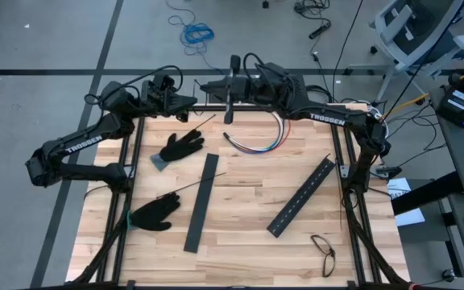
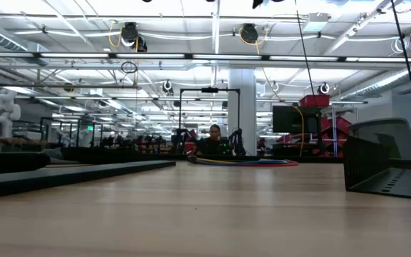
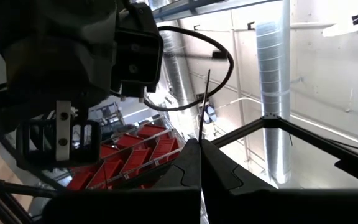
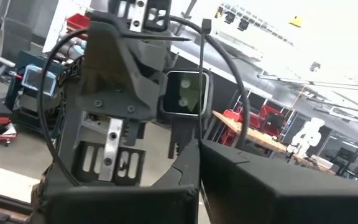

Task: Ziptie cables

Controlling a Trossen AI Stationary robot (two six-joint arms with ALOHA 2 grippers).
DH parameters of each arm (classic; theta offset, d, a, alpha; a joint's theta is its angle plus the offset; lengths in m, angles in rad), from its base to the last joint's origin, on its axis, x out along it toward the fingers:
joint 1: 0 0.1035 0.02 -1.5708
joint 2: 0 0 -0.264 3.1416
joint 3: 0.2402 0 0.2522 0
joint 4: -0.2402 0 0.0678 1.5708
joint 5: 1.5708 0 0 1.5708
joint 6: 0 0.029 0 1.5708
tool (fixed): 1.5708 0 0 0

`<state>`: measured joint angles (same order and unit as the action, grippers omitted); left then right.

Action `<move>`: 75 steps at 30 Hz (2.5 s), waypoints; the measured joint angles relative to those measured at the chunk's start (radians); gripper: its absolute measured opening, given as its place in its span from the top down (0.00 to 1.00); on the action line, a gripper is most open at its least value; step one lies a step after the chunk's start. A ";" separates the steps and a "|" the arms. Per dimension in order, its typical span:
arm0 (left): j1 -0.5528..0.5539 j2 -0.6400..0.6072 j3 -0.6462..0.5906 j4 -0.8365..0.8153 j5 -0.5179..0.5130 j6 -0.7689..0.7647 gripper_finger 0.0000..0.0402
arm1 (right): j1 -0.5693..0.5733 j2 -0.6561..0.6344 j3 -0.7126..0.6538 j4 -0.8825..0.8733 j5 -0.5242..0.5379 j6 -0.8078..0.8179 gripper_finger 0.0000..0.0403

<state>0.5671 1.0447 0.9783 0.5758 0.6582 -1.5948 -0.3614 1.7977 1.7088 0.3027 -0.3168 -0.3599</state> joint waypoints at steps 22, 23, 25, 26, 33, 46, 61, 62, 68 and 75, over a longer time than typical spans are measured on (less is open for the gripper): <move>0.000 0.000 0.000 0.000 0.000 0.003 1.00 | 0.002 -0.001 0.000 -0.045 -0.003 0.004 1.00; 0.000 0.000 0.000 0.000 0.000 0.003 1.00 | 0.002 -0.001 0.000 -0.045 -0.003 0.004 1.00; 0.000 0.000 0.000 0.000 0.000 0.003 1.00 | 0.002 -0.001 0.000 -0.044 -0.003 0.004 1.00; 0.000 0.000 0.000 0.000 0.000 0.003 1.00 | 0.002 -0.001 0.000 -0.044 -0.003 0.004 1.00; 0.000 0.000 0.000 0.000 0.000 0.003 1.00 | 0.003 -0.001 0.000 -0.031 -0.003 0.003 1.00; 0.000 0.000 0.000 0.000 -0.008 0.002 1.00 | 0.003 -0.001 0.000 -0.043 -0.029 0.005 1.00; 0.000 0.000 0.000 0.000 -0.009 0.001 1.00 | 0.011 -0.001 0.000 -0.074 -0.031 -0.014 1.00; 0.000 0.000 0.000 0.000 -0.012 0.001 1.00 | 0.014 -0.001 0.000 -0.082 -0.032 -0.017 1.00; 0.000 0.000 0.000 0.000 -0.016 0.001 1.00 | 0.017 -0.001 0.000 -0.096 -0.033 -0.028 1.00; 0.000 0.000 0.000 0.000 -0.016 0.001 1.00 | 0.016 -0.001 0.000 -0.063 -0.033 -0.029 1.00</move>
<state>0.5671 1.0447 0.9780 0.5755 0.6422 -1.5936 -0.3453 1.7969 1.7088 0.2399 -0.3496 -0.3893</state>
